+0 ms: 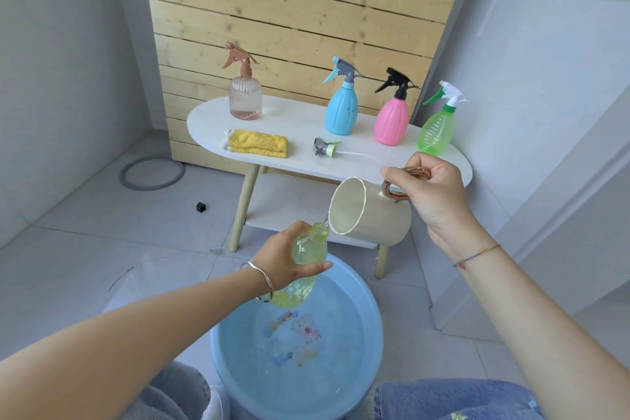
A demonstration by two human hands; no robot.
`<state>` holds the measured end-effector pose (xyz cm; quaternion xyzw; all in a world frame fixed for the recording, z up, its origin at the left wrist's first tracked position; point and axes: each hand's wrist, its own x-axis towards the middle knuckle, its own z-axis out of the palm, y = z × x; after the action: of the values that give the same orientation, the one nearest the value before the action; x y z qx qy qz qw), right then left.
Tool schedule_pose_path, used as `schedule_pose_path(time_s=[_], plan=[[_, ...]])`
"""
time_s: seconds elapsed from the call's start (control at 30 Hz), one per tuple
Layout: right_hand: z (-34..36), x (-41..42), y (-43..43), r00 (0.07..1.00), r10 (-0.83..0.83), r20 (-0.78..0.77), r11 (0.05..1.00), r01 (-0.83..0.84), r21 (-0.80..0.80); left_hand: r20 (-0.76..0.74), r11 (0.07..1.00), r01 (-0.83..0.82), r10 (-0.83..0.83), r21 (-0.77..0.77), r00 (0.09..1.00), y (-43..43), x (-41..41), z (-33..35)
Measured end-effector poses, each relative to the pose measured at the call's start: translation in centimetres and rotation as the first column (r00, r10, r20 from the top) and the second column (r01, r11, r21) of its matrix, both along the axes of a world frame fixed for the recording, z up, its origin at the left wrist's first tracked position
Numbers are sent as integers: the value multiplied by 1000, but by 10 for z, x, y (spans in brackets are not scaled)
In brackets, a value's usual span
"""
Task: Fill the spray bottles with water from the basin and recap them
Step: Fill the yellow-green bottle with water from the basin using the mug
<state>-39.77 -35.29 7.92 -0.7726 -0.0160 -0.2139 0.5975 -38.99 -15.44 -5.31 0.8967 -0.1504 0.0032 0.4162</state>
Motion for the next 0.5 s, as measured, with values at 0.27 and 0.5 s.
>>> schedule_pose_path(time_s=[0.27, 0.5], plan=[[1, -1, 4, 1000, 20, 7, 1000, -20, 6, -7, 1000, -5, 5, 15, 1000, 0, 0, -1], [-1, -1, 4, 999, 31, 16, 999, -30, -26, -19, 1000, 11, -11, 15, 1000, -3, -2, 0]])
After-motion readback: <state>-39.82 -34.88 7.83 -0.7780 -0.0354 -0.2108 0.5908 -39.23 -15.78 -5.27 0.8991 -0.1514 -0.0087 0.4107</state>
